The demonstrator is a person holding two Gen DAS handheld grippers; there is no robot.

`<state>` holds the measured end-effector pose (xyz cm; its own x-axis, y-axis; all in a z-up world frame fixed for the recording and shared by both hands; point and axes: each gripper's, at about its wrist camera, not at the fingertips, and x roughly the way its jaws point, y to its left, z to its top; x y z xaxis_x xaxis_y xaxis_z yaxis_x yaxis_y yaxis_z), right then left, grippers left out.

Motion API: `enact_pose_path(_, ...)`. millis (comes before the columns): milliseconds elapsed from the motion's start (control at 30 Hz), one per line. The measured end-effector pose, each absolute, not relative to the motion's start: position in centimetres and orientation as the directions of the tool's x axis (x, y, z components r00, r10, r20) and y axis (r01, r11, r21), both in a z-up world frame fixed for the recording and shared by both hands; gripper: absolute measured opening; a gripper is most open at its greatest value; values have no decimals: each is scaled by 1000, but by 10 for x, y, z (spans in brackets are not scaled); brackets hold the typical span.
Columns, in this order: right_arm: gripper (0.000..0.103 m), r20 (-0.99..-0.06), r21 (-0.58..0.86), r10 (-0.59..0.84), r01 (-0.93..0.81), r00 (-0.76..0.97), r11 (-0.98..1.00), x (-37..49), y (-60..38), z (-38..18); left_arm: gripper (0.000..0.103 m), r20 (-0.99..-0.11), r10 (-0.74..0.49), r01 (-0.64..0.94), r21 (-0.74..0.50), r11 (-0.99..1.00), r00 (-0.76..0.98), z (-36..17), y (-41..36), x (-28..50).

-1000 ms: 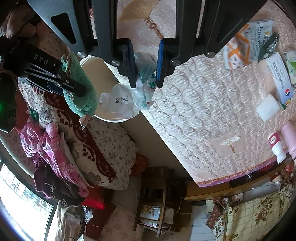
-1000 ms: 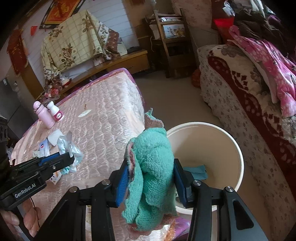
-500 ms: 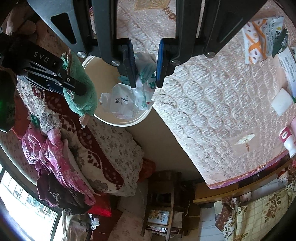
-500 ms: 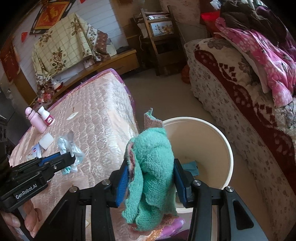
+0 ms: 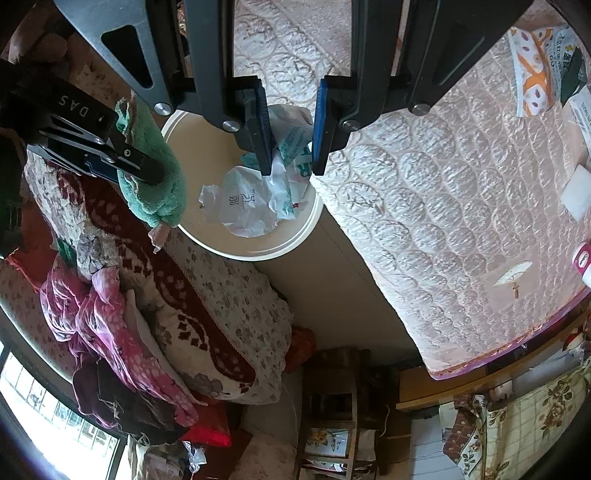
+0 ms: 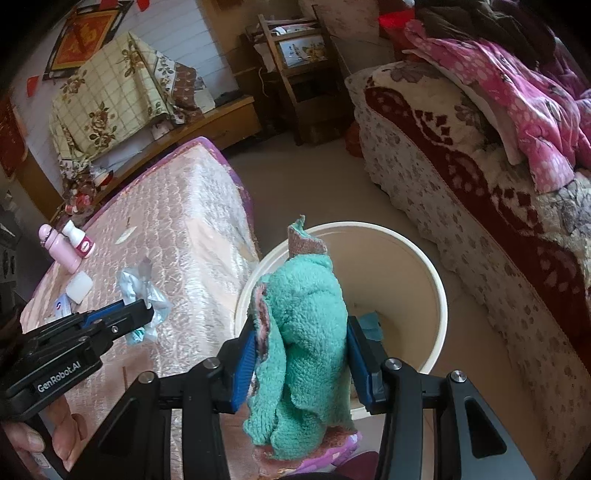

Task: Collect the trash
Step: 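Carry the green plush and clear plastic bag over the white bucket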

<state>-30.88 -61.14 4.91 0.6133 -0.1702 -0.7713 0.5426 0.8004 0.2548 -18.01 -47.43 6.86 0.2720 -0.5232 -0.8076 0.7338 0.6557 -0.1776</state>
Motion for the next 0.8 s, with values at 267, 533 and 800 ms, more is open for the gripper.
enact_pose_path(267, 48, -781, 262, -170, 563, 600, 784, -314, -623, 41, 21, -820, -512, 739, -175, 651, 258, 59, -489, -181)
enact_pose_path(533, 48, -791, 272, -162, 576, 590, 771, -312, -631, 31, 22, -830, -509, 735, -195, 649, 228, 47, -497, -177)
enact_pose_path(800, 48, -796, 275, -157, 580, 584, 767, -310, -636, 26, 21, -836, -504, 738, -198, 645, 216, 36, -503, -177)
